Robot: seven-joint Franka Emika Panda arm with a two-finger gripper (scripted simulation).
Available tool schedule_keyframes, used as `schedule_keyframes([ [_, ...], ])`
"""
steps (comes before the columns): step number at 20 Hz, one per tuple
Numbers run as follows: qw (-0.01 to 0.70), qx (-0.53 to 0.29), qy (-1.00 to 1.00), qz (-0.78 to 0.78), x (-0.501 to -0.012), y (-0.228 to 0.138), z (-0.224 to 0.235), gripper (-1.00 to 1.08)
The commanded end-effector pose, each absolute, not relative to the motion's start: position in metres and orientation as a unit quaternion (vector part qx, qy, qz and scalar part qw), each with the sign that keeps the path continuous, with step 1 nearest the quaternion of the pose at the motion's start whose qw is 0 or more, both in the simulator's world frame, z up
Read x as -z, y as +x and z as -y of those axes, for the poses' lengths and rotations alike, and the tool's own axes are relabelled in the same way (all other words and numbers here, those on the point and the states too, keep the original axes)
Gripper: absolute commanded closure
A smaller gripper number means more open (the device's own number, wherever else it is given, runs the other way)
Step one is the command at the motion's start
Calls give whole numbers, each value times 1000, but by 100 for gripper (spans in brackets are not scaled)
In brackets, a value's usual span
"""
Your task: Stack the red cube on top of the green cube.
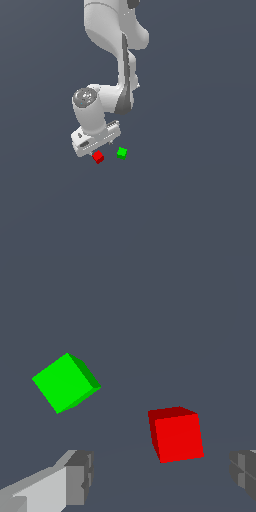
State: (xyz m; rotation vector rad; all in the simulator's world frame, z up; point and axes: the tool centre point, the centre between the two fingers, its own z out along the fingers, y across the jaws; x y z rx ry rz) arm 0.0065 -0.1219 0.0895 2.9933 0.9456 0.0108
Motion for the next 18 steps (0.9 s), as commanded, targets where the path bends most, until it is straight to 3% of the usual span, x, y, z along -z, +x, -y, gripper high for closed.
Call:
schedule_keyframes([
  [1,1,-3,947,-322,-84,10,129,-92],
  [18,0,0,931,-365,-67,18,146,-92],
])
